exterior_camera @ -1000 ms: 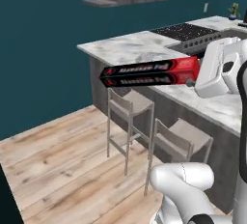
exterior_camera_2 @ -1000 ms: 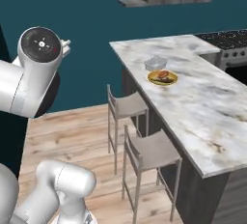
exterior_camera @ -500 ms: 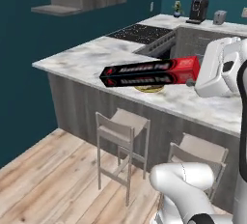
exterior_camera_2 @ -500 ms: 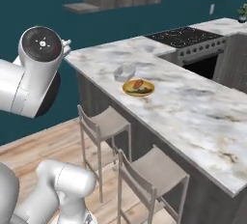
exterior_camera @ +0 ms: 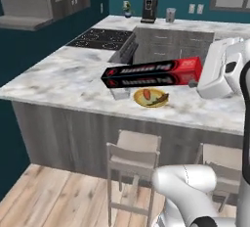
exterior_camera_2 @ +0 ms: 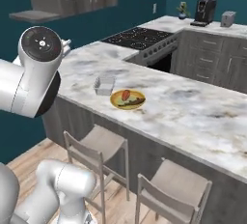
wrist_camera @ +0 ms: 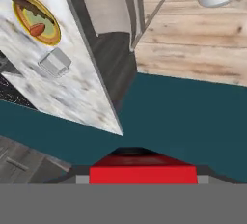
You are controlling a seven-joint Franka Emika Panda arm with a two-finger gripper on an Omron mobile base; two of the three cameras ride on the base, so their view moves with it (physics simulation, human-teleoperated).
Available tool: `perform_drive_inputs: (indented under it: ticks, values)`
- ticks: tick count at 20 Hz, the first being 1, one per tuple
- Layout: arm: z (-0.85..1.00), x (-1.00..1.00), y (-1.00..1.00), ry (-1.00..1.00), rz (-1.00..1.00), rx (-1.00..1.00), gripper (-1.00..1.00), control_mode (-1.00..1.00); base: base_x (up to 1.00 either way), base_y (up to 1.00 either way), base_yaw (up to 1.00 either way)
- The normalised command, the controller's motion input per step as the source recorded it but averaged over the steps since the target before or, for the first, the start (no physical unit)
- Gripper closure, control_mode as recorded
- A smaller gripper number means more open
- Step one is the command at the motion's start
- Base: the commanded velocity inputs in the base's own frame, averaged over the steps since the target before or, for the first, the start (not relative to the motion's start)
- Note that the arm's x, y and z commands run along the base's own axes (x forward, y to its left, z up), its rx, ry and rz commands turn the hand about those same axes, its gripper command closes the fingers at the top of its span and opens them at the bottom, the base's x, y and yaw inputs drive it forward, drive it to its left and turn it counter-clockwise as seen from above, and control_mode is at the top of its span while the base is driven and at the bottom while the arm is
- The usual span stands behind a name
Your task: Retrieve the tupperware and aluminum foil from the cabinet and place them on the dining counter near the plate with sweet potato and fish to prepare for storing leftovers.
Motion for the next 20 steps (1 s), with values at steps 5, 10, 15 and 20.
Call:
perform_drive_inputs:
  ticks: [5,10,15,20]
  values:
    - [0.0,0.0,0.0,0.0,0.0,0.0,1.0,1.0,0.76,0.28,-0.59]
    - [0.0,0.0,0.0,0.0,0.0,0.0,1.0,1.0,0.61,0.13,-0.64]
    - [-0.04,0.05,0.0,-0.04,-0.09,0.0,1.0,-1.0,0.38,0.15,-0.47]
    - [-0.19,0.22,-0.19,-0.06,-0.32,0.01,1.0,-1.0,0.0,0.0,0.0]
